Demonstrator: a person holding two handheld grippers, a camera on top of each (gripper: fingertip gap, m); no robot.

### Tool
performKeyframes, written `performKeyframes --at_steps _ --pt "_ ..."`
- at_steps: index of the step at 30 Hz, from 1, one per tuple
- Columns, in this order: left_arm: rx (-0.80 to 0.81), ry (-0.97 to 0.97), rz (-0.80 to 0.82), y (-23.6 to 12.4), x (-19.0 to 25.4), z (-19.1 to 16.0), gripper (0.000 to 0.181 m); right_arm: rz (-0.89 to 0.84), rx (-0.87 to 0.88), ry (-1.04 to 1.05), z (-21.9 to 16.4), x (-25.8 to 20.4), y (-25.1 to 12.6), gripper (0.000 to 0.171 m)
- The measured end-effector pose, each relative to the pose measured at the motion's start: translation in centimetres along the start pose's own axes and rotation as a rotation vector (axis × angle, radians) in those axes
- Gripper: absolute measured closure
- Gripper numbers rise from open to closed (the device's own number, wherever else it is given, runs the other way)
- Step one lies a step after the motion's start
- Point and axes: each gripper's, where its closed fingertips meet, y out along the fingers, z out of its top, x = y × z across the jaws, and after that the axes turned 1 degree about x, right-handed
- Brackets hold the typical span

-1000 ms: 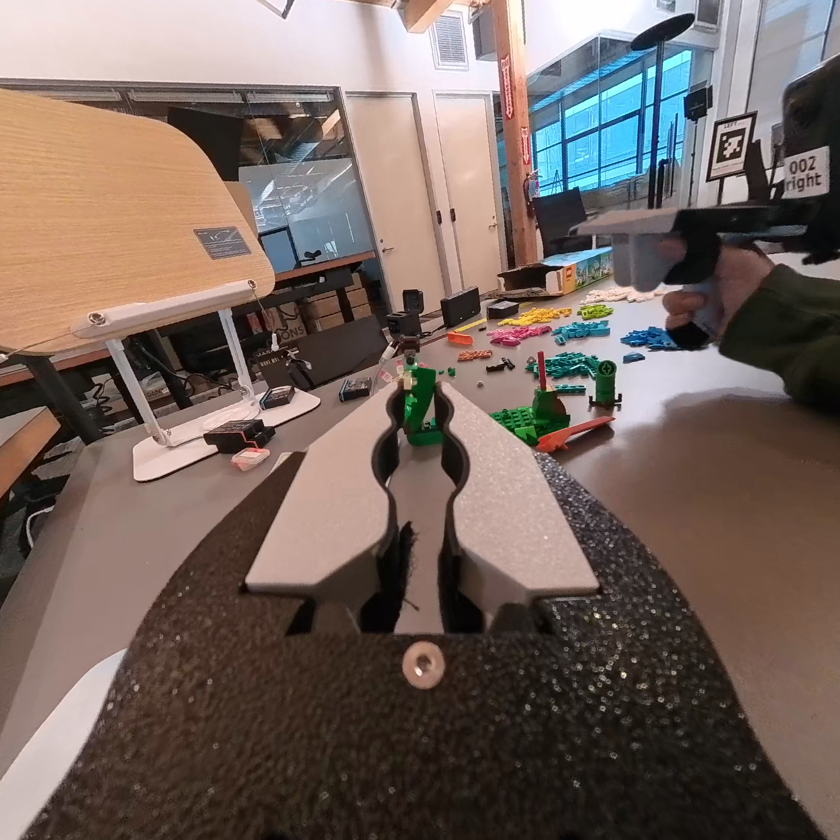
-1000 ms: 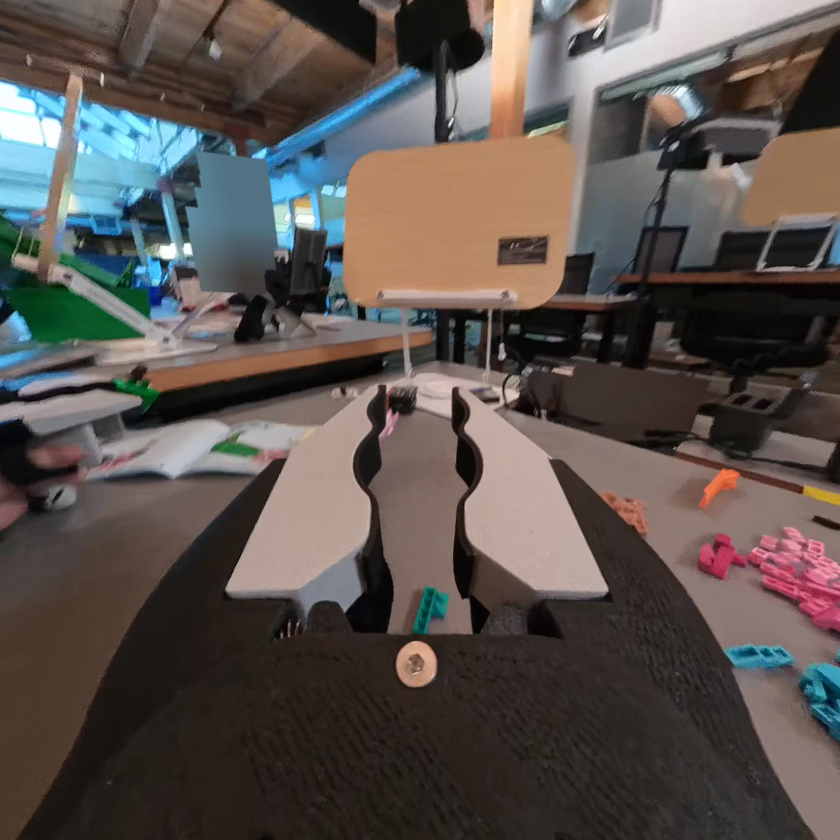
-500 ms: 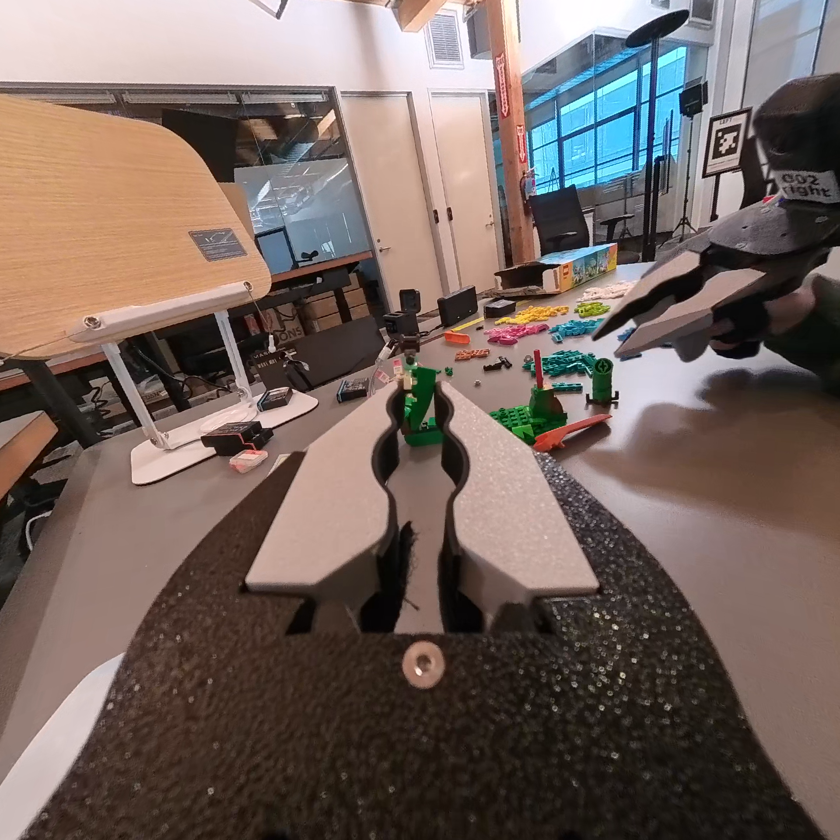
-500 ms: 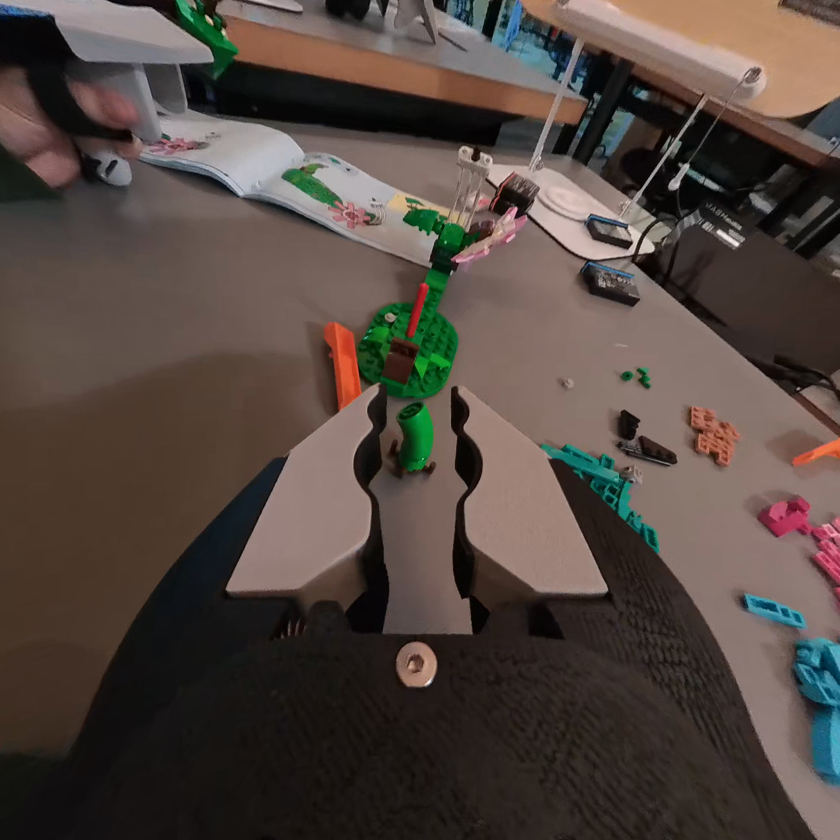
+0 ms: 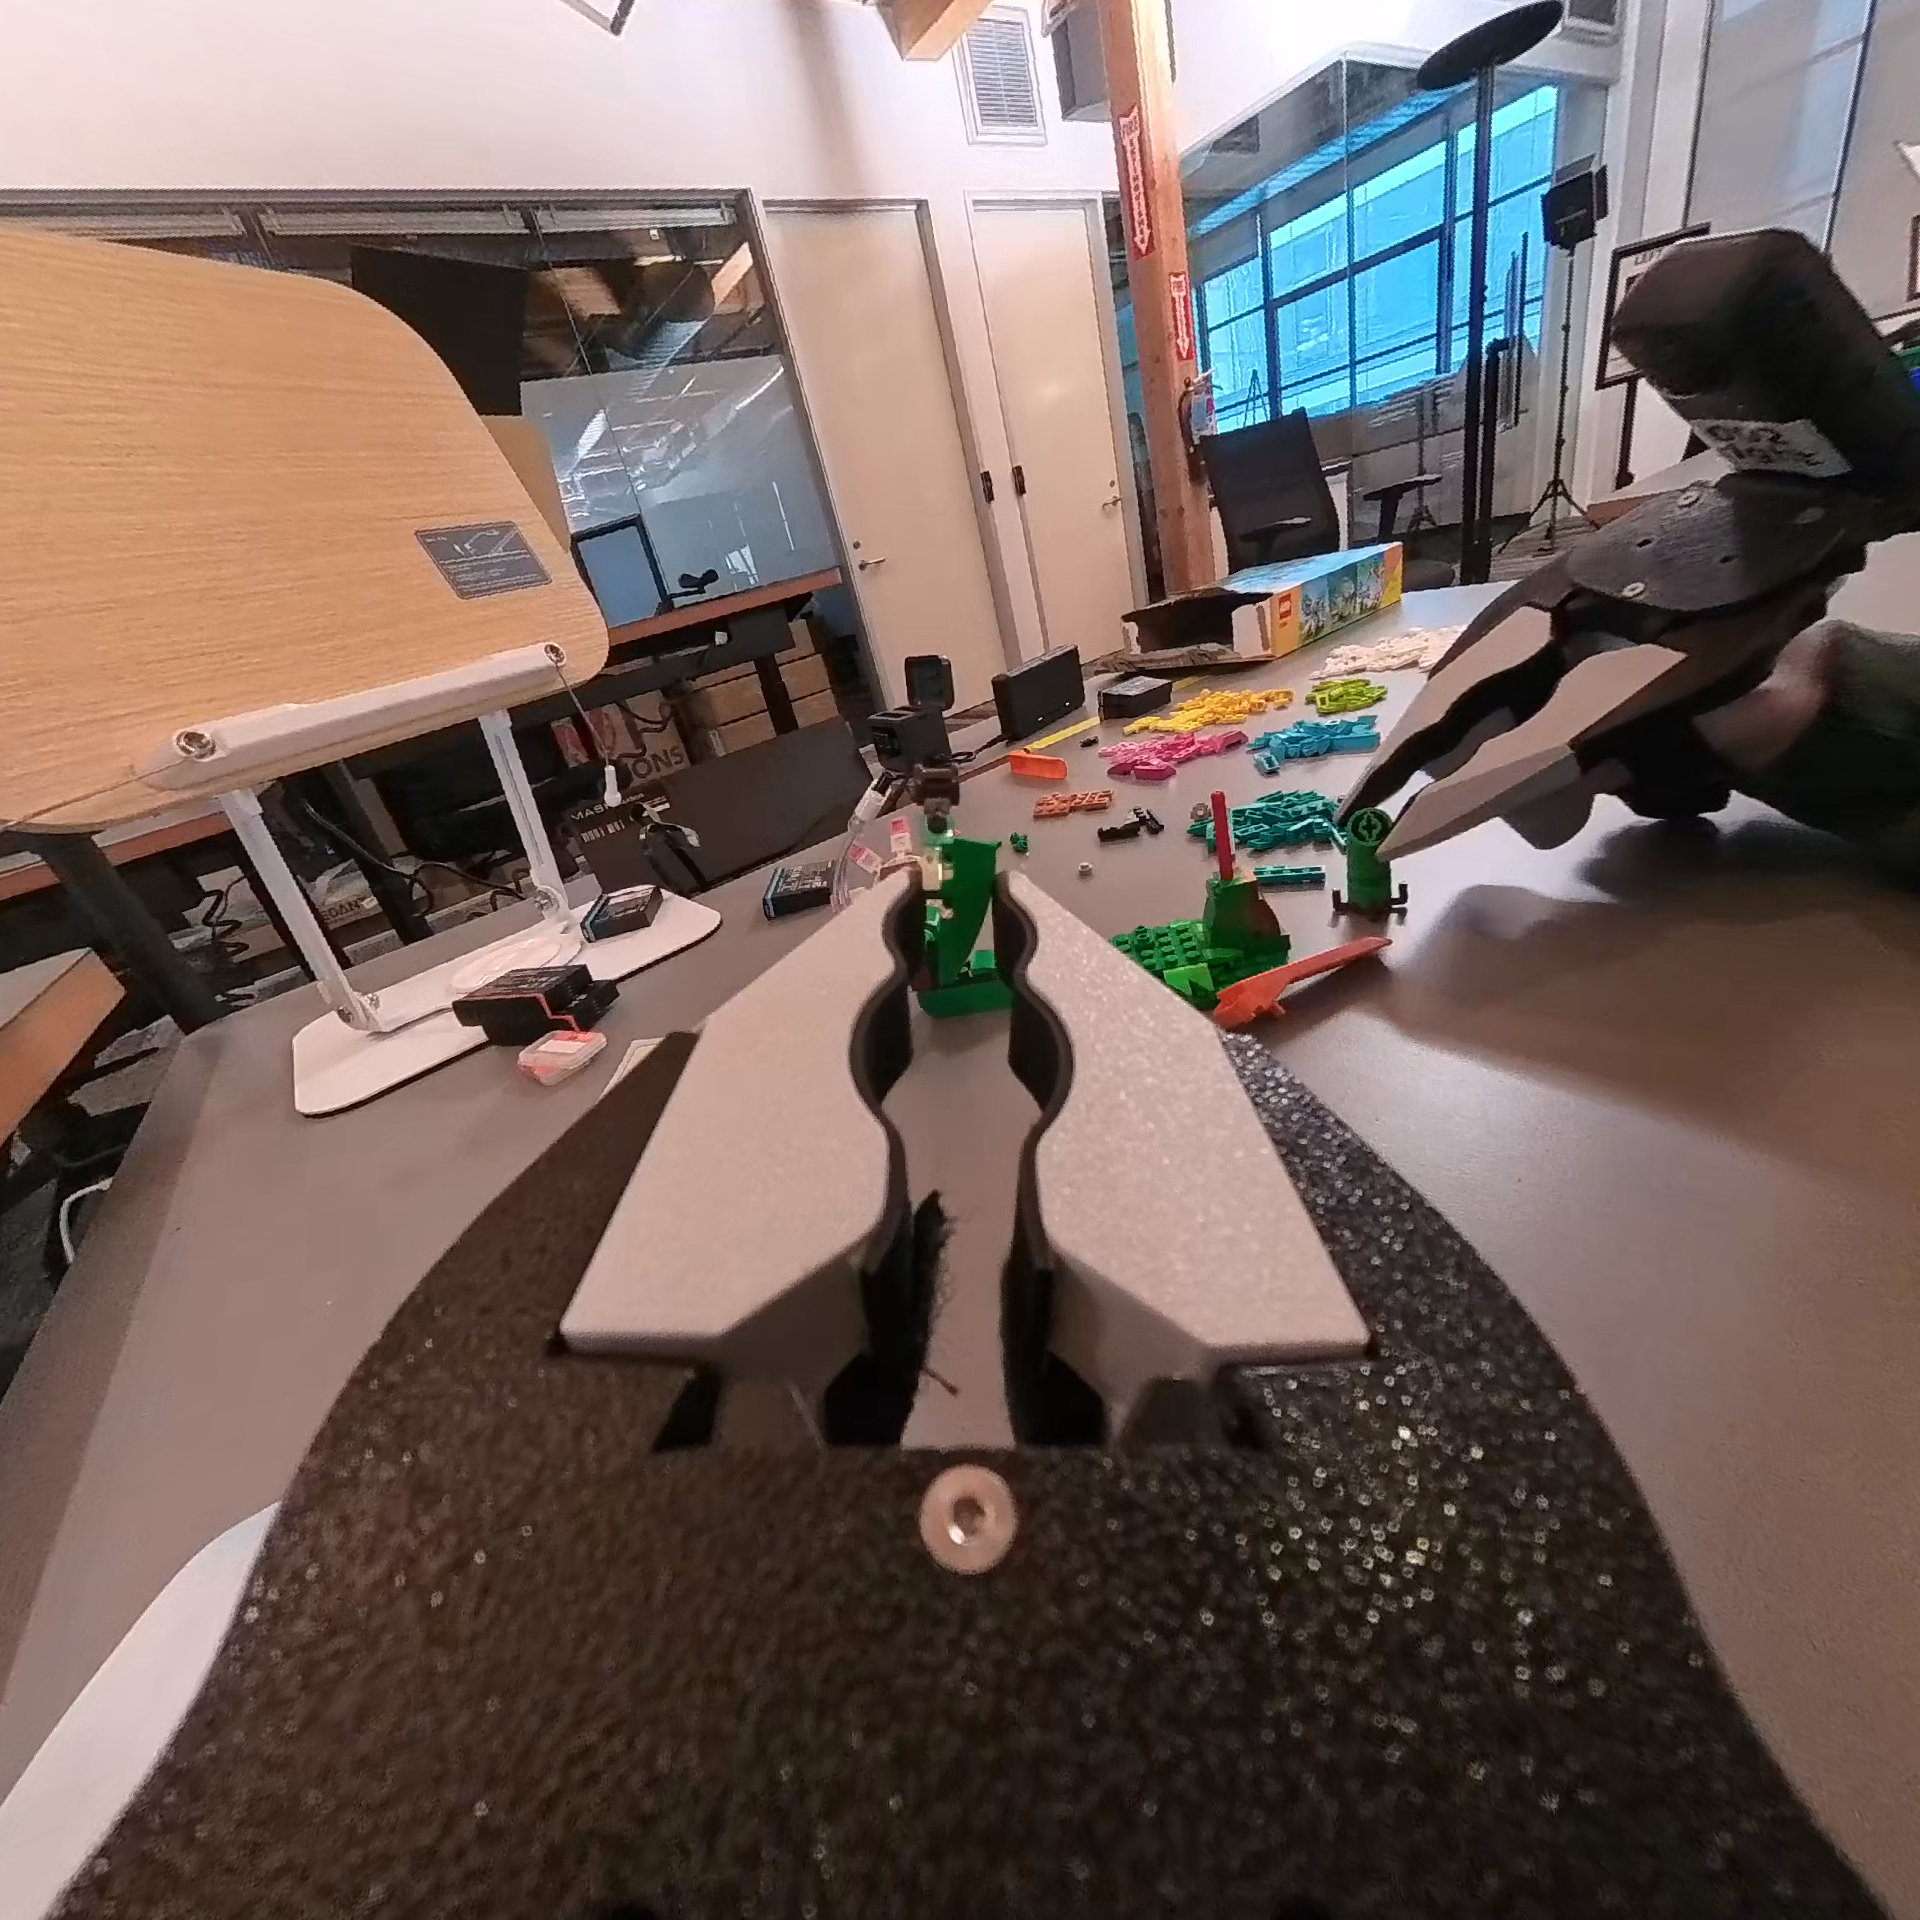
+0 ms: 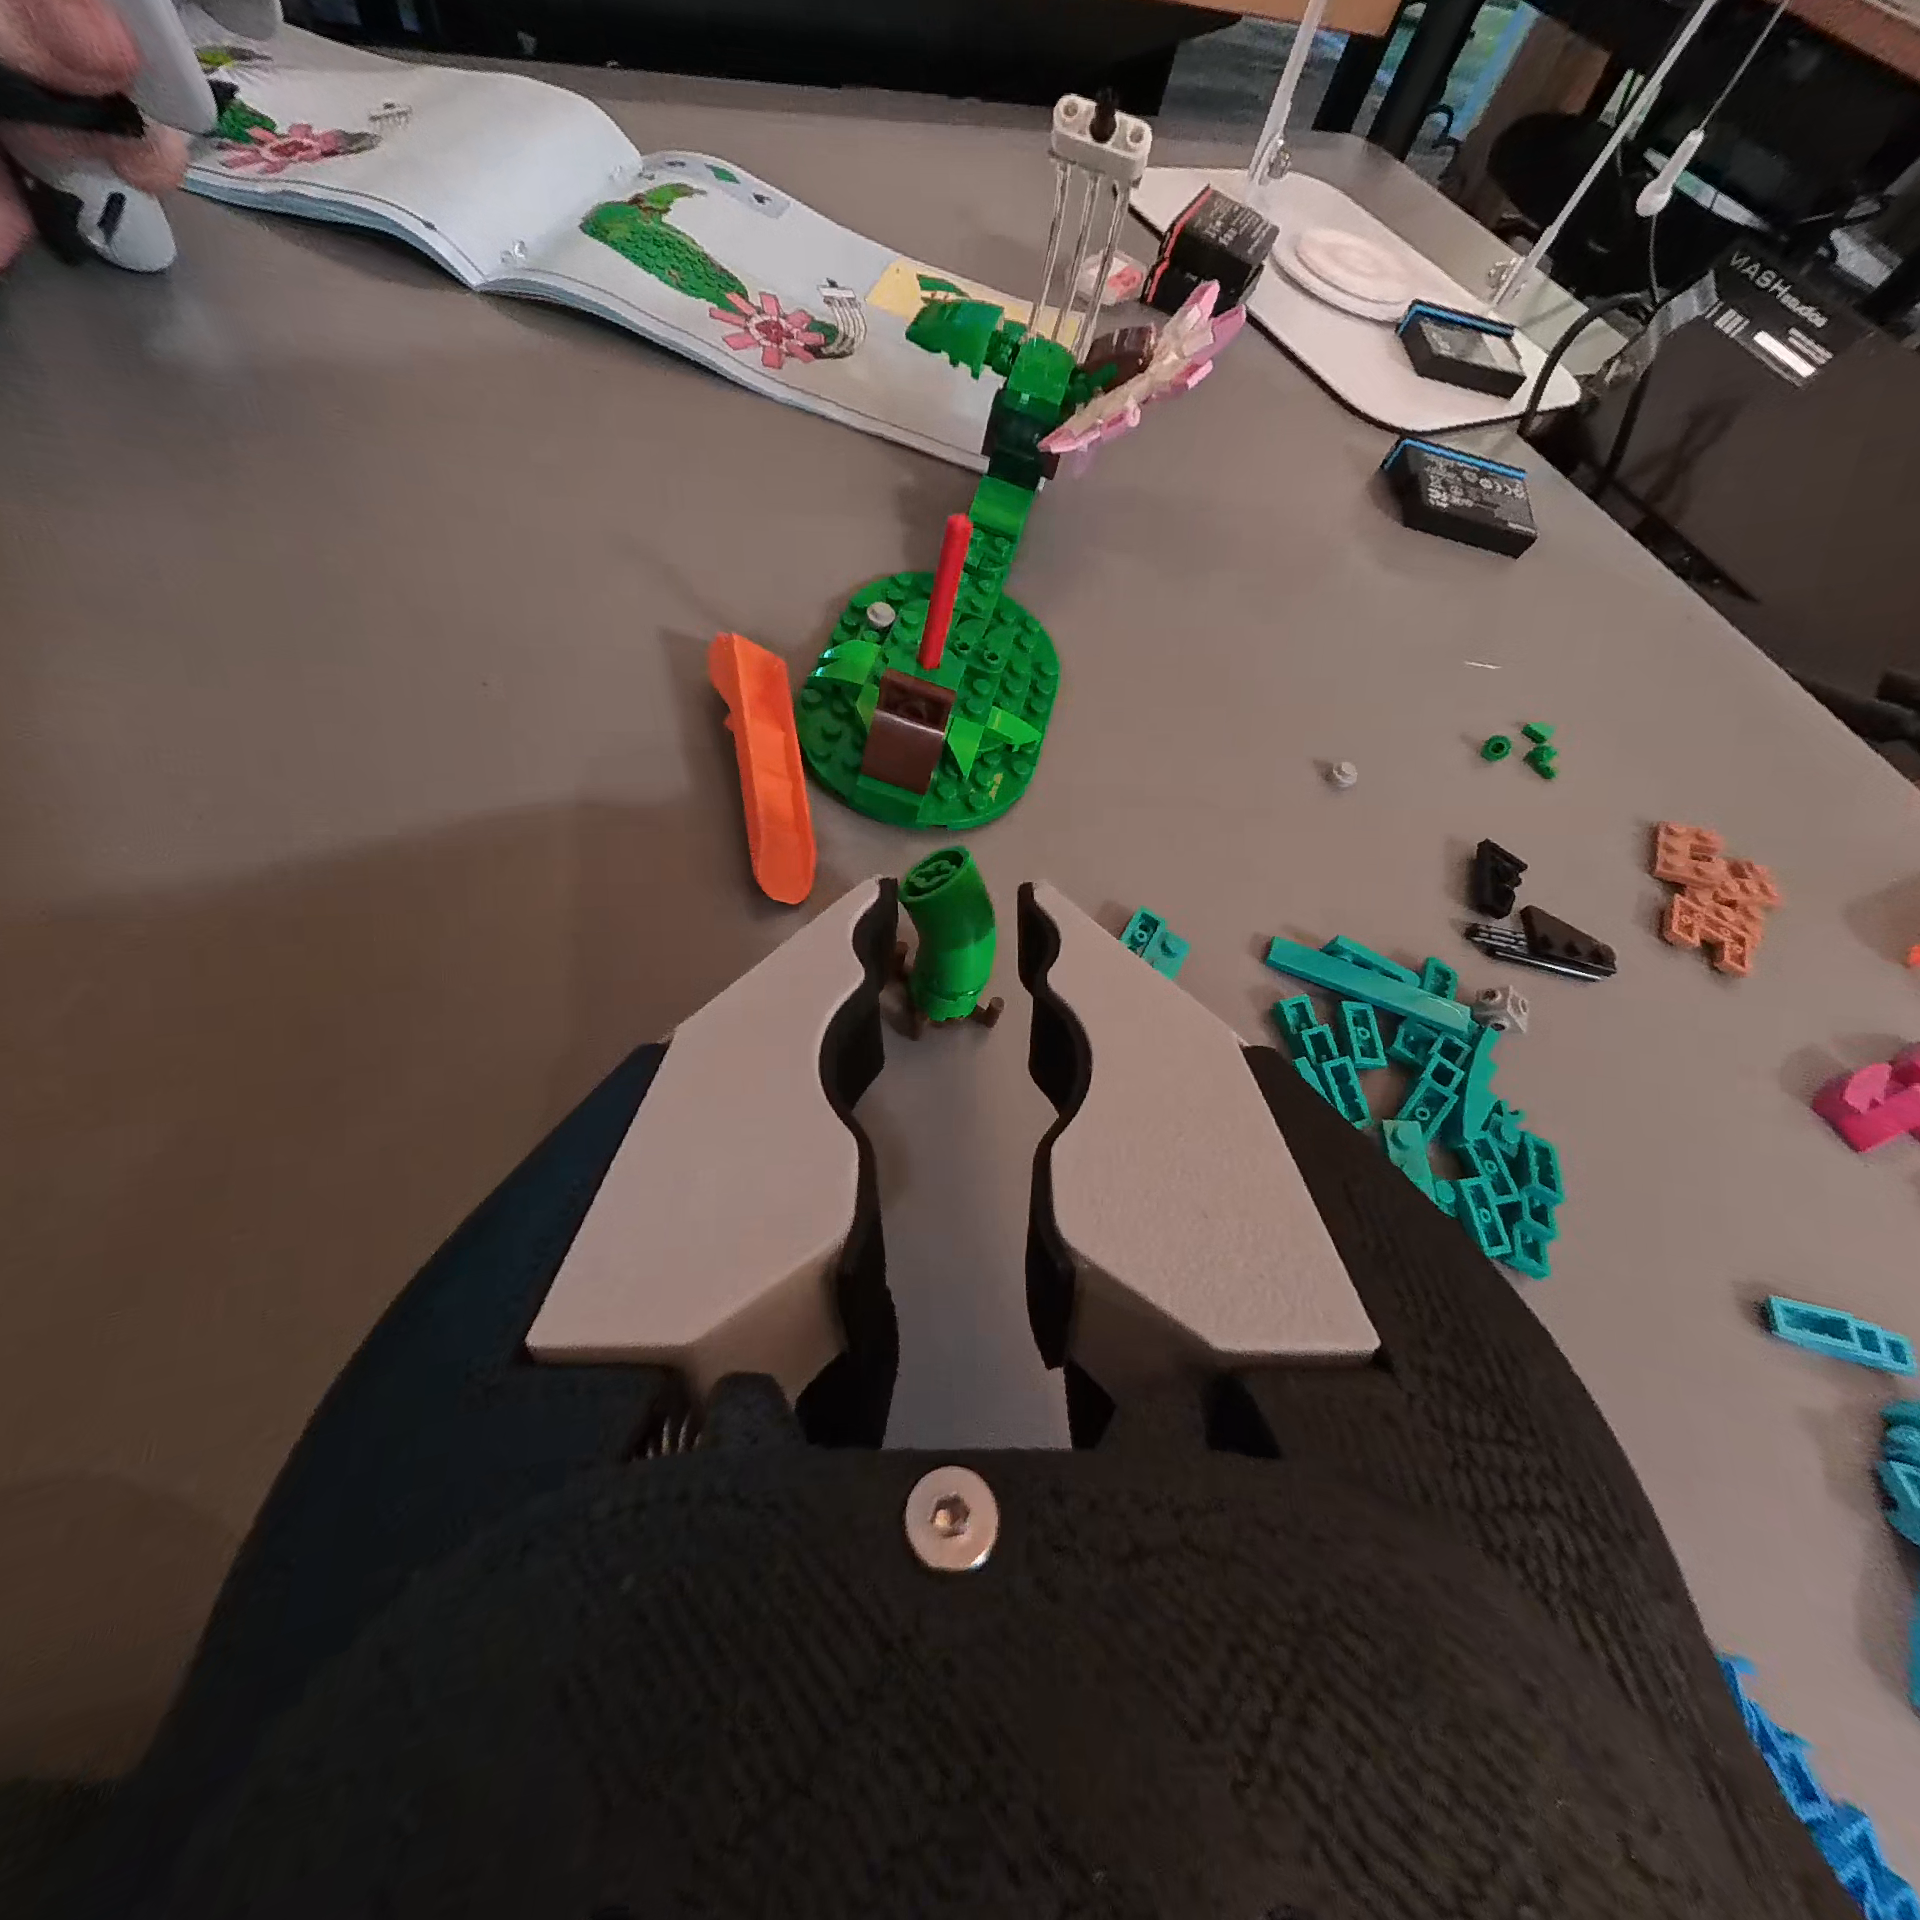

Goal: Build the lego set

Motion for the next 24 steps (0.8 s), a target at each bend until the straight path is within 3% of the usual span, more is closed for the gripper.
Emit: performKeyframes --at_steps 24 --pt "-0.012 0.026 -0.020 0.17 0.59 -0.16 0.172 -0.007 -0.004 -0.010 0.08 0.13 0.40 0.155"
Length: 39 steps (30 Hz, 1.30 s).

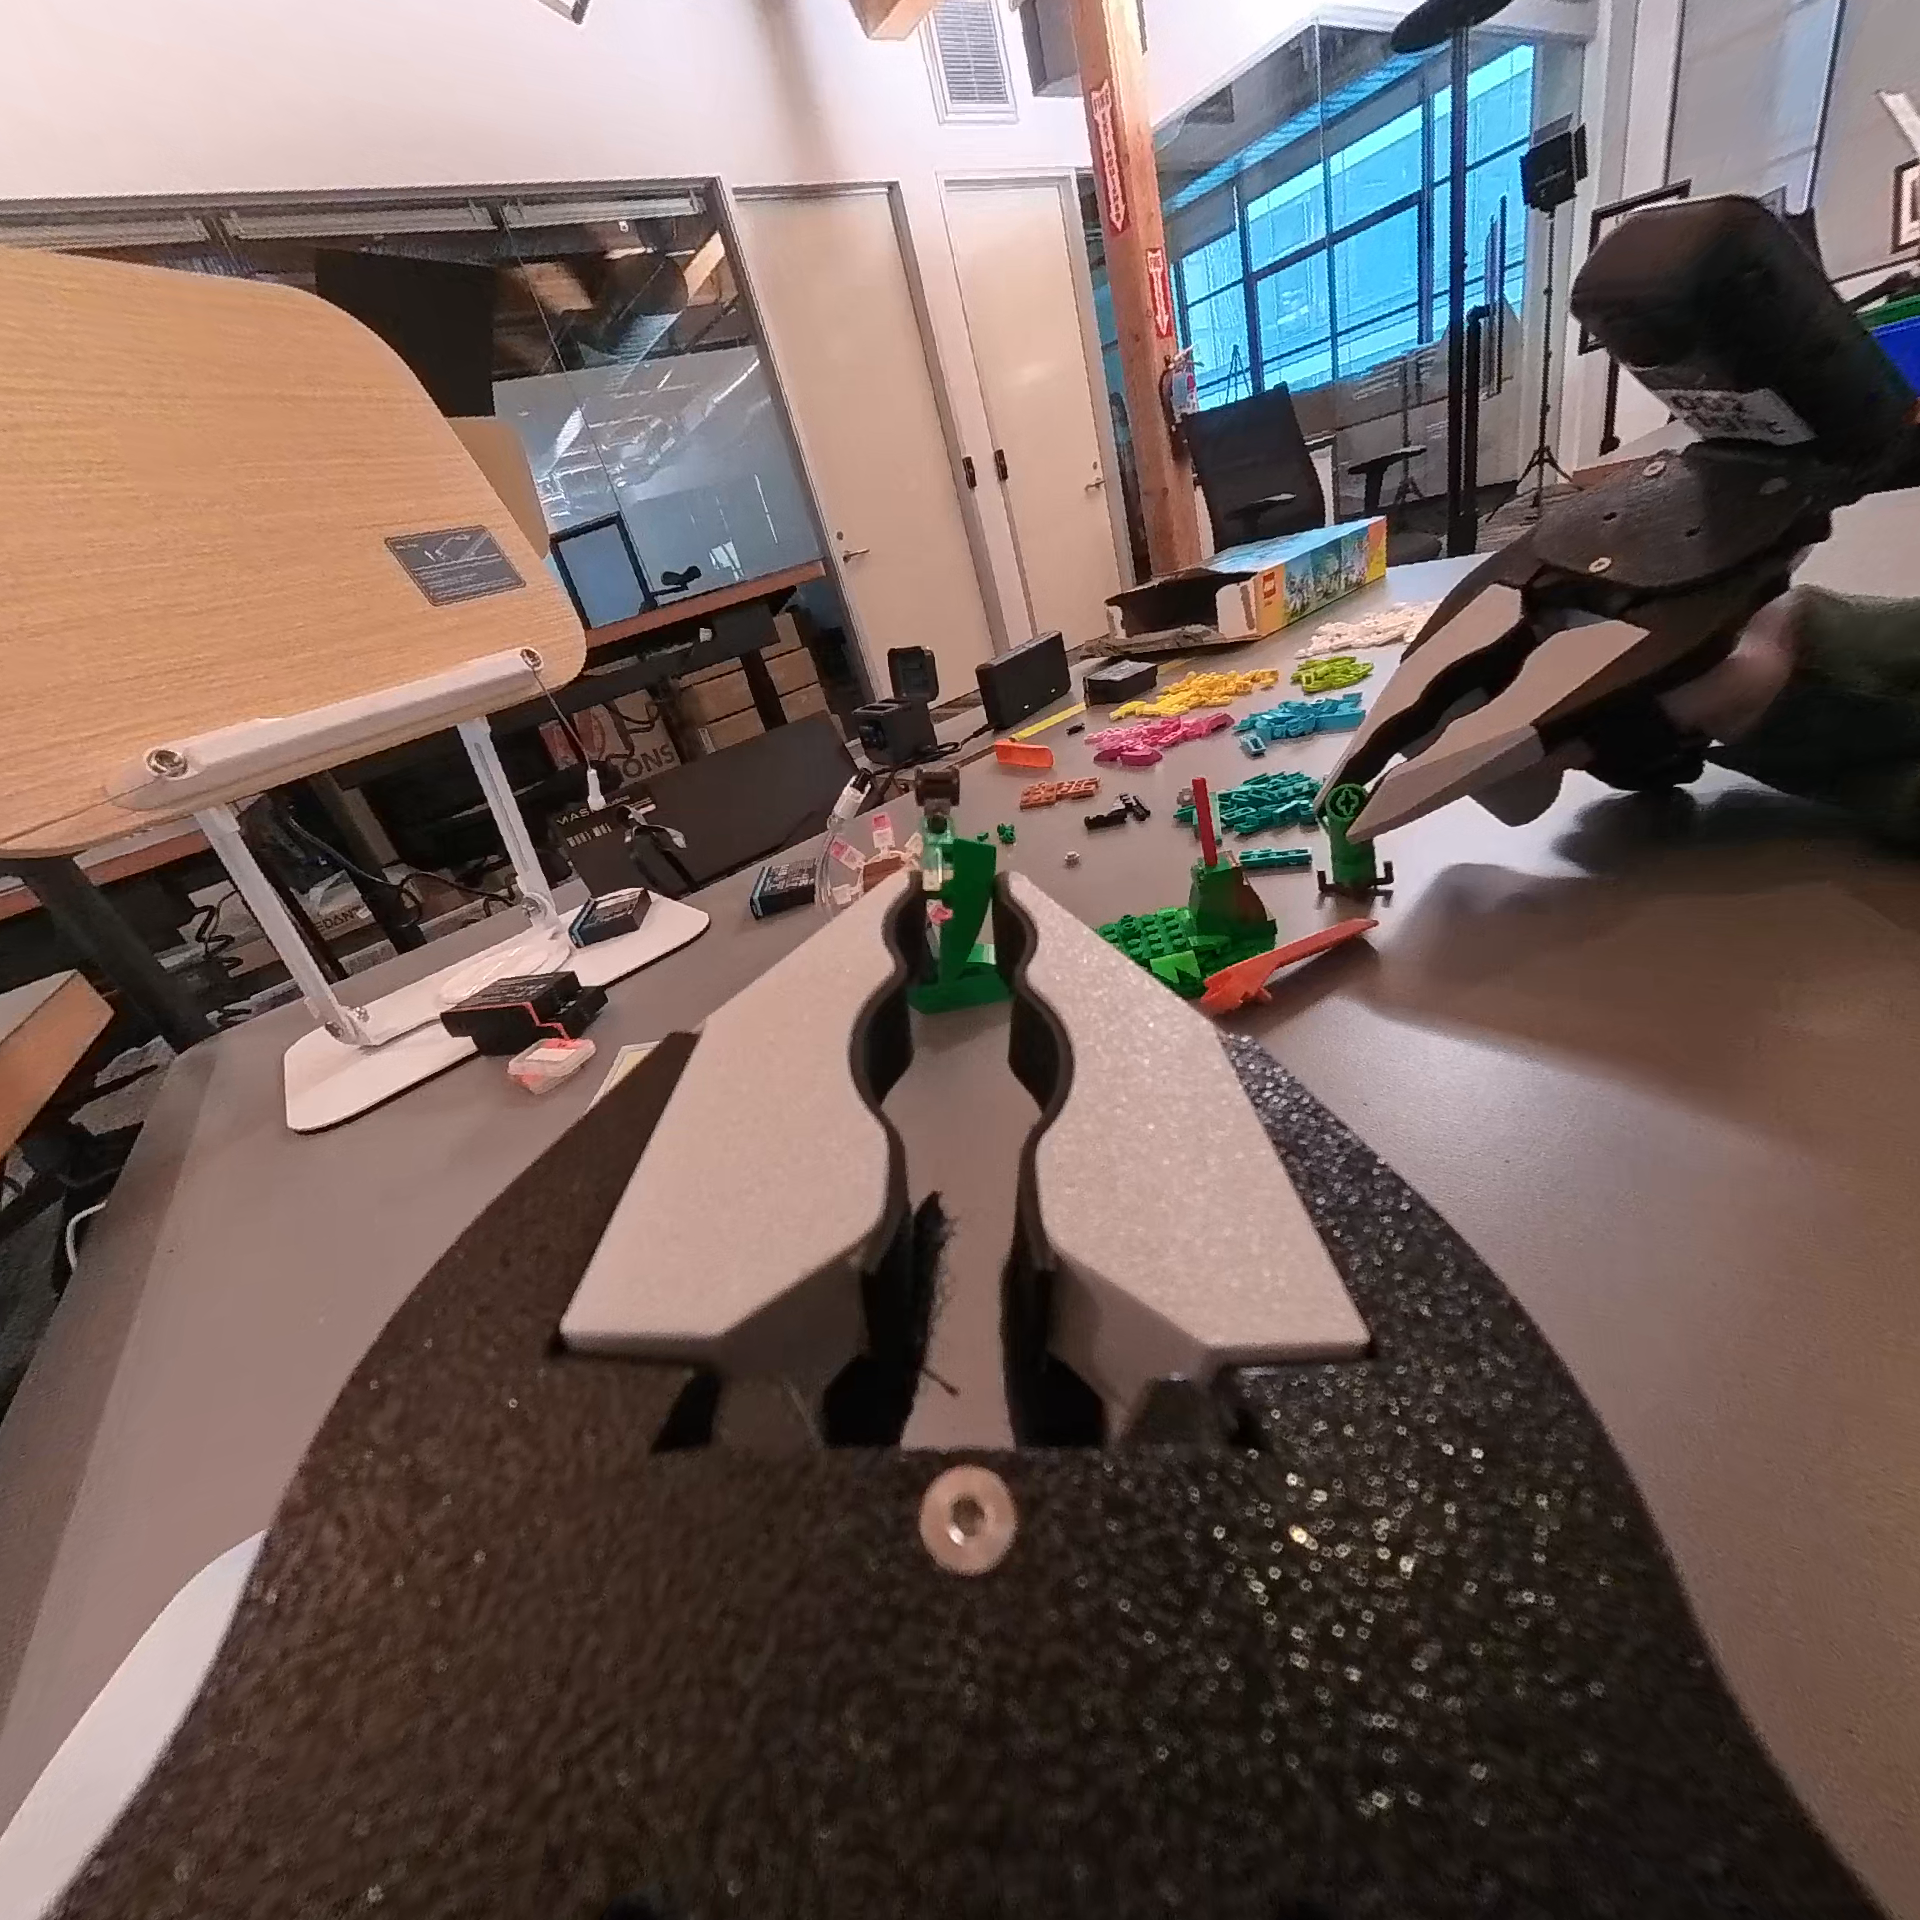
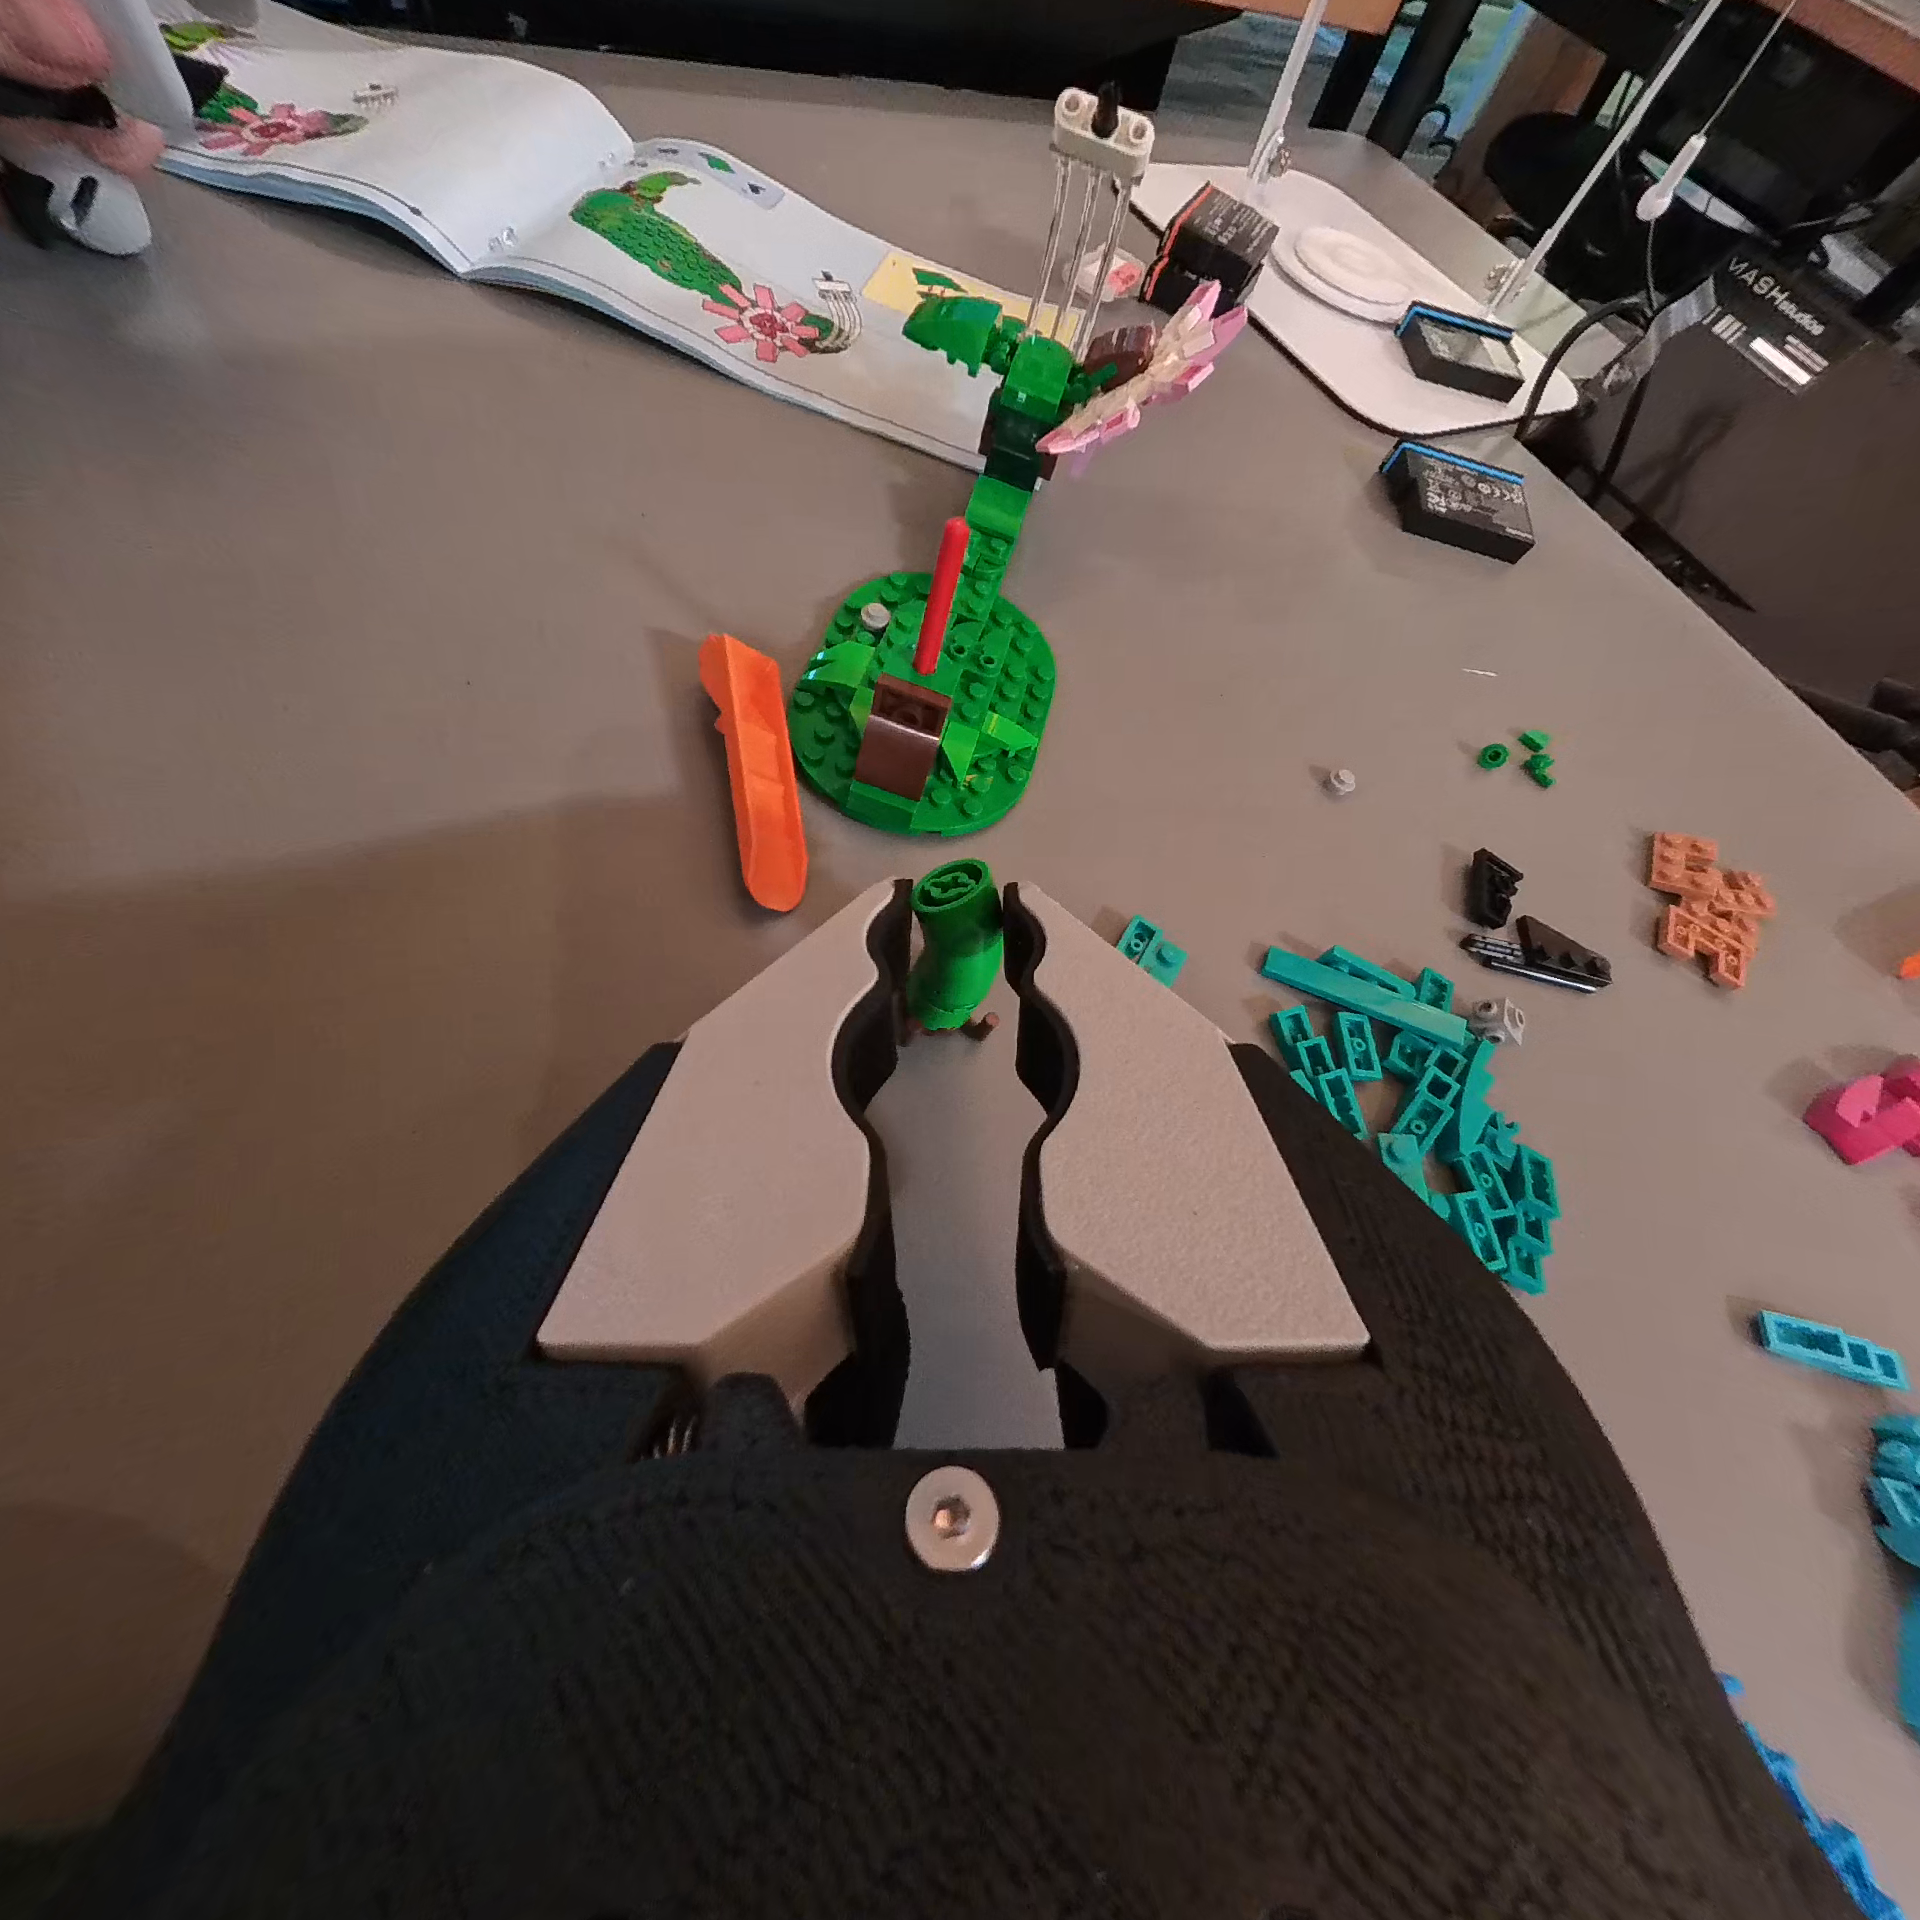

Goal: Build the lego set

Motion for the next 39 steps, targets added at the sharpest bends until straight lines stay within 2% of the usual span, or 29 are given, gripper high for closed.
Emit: performKeyframes --at_steps 10,16,19,22,25,30,35,39 --pt "-0.002 0.000 -0.002 0.0 0.0 0.0 0.172 -0.031 -0.003 -0.013 0.0 0.3 0.0 0.156" --pt "-0.002 0.003 -0.001 0.0 0.0 0.0 0.172 -0.073 0.062 -0.023 1.2 0.8 -0.6 0.156" --pt "0.000 0.002 -0.007 0.1 0.2 0.0 0.172 -0.087 0.162 -0.018 3.2 0.7 -1.3 0.156" --pt "0.003 0.006 -0.008 0.0 0.2 0.2 0.171 -0.064 0.332 -0.032 7.8 -1.3 -1.8 0.156" --pt "0.013 0.008 -0.010 -0.1 0.3 0.4 0.171 0.015 0.412 -0.023 11.3 -3.9 -0.2 0.156" --pt "0.025 -0.009 -0.012 -0.3 0.2 0.5 0.172 0.161 0.441 -0.005 14.8 -7.0 3.6 0.156" --pt "0.039 -0.075 -0.013 -0.5 -0.2 0.6 0.172 0.218 0.431 0.050 16.2 -7.5 6.4 0.156" --pt "0.038 -0.152 -0.023 -0.5 -0.6 0.5 0.172 0.261 0.472 0.158 16.8 -7.1 7.0 0.156"
